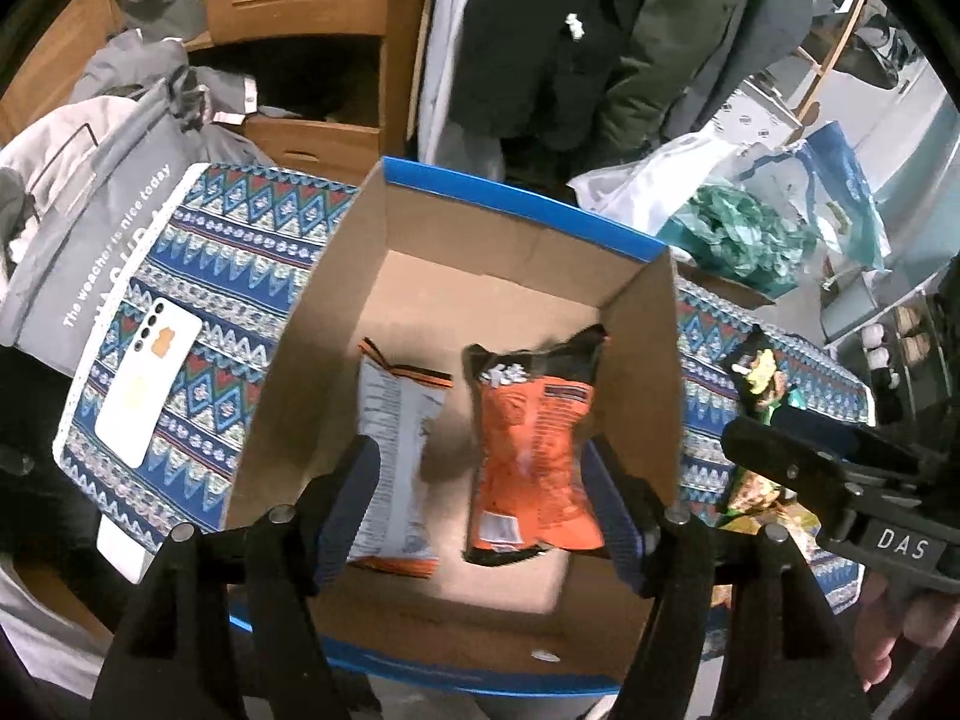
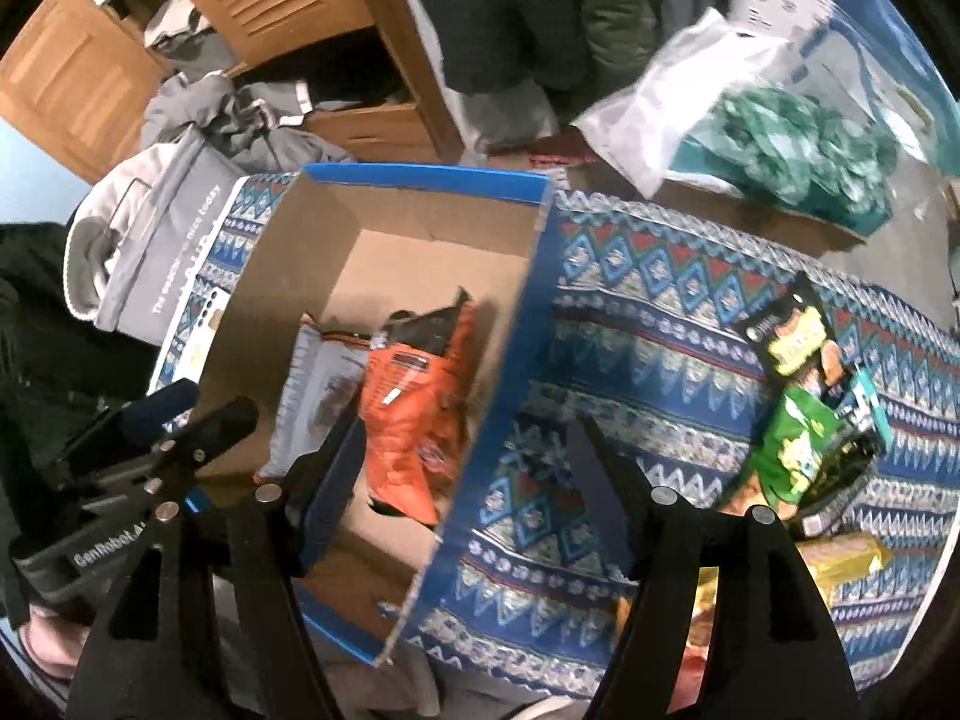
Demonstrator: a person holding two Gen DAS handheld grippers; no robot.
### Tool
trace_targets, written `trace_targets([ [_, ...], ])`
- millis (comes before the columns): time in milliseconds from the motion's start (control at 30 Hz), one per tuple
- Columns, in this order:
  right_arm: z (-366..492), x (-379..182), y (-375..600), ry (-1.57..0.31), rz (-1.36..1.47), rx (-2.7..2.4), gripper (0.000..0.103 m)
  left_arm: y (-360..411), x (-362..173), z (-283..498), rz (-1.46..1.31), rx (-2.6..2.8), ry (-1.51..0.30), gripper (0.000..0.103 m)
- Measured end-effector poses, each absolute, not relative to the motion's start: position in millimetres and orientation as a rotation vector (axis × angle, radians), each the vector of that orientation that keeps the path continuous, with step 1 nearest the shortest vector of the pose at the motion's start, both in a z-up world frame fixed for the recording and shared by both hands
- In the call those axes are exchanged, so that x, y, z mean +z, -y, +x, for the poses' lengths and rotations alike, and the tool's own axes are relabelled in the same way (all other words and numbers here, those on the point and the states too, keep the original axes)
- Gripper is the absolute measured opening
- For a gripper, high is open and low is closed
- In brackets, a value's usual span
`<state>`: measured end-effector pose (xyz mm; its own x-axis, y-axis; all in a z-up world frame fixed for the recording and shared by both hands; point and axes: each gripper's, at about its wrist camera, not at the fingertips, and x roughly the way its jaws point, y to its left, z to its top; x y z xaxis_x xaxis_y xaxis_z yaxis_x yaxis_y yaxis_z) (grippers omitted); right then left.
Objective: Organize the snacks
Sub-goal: 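Move both tools back to the snack pile and grasp the striped peanut bag with the right tool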
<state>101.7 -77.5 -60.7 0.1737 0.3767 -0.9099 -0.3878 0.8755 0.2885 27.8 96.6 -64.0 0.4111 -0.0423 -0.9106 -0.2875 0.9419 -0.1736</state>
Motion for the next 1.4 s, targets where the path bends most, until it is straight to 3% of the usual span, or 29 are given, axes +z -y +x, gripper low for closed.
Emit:
trace_targets([
  [467, 98, -53, 162, -1.255, 0.04, 0.439, 0.075, -39, -61, 41, -0.298, 0.058, -1.18, 0.071],
  [1400, 77, -108, 317, -1.322, 0.212, 0.178, 0.075, 94, -91, 62, -0.063, -0.027, -1.25, 0.071],
])
